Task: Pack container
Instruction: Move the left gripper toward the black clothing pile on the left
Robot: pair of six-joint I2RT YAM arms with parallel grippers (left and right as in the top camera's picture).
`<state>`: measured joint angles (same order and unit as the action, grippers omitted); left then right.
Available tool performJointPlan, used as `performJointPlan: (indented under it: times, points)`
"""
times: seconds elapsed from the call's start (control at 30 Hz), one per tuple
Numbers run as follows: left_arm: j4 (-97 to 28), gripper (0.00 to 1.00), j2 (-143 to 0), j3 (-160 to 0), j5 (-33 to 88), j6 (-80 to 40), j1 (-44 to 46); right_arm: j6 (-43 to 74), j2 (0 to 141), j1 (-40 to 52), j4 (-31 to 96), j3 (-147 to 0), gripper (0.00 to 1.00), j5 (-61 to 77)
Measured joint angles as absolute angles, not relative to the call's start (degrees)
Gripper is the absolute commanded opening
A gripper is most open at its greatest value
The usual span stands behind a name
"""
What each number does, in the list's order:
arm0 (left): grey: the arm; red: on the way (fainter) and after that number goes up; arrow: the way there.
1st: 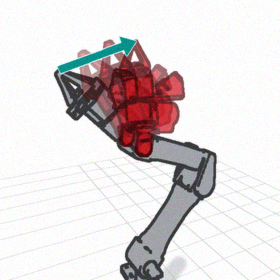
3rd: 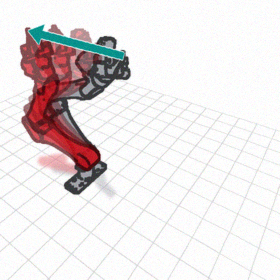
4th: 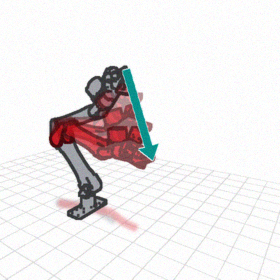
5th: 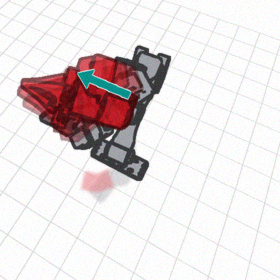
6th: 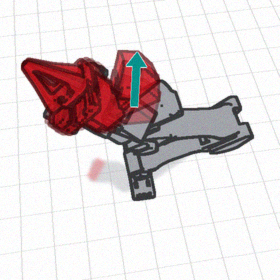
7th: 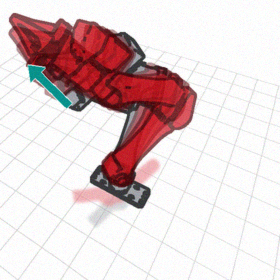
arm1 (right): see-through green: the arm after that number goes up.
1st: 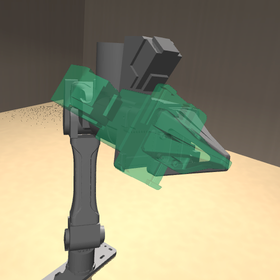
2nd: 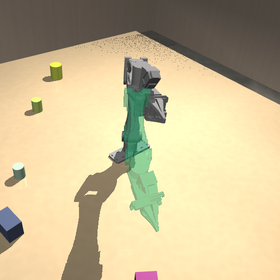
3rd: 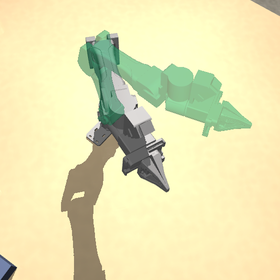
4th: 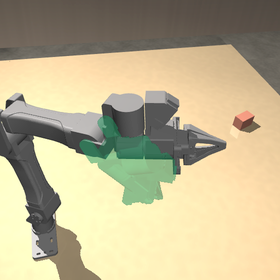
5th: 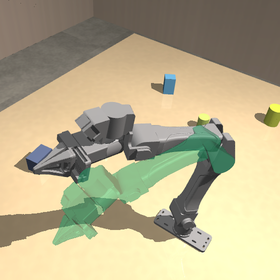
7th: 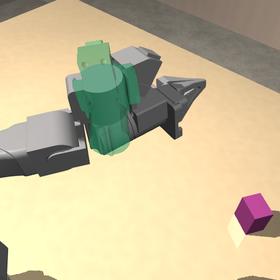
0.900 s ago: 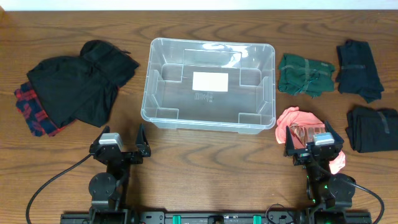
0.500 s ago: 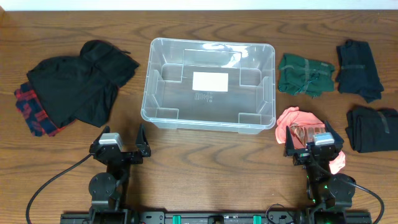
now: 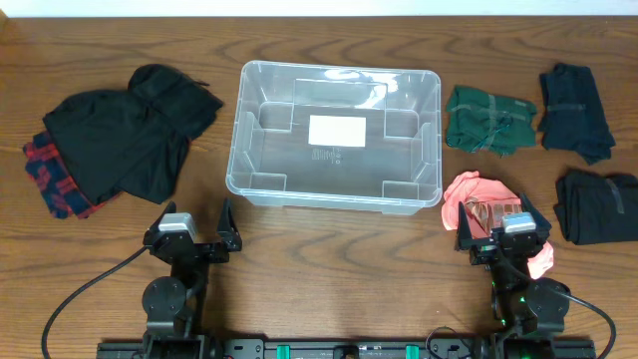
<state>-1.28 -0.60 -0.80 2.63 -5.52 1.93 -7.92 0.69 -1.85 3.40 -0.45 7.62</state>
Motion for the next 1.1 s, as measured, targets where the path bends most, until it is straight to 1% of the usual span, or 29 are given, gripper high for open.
performJointPlan:
  times: [0.83,1.0,1.1]
  points:
    - [-1.5,0.98,-2.2,-1.0,3.3,-6.7,1.9,-7.9,0.7,-1.8,3.4,-0.4,0.99,7.6]
    - [-4.4,0.98,-7.2,-3.9,1.7,-9.1,1.9,-7.9,0.7,-1.8,3.4,-0.4,0.99,7.6]
    - [-6.1,0.98,-14.4,-9.9,-1.0,-9.9,1.9,-7.9,0.7,-1.8,3.4,-0.4,0.99,7.6]
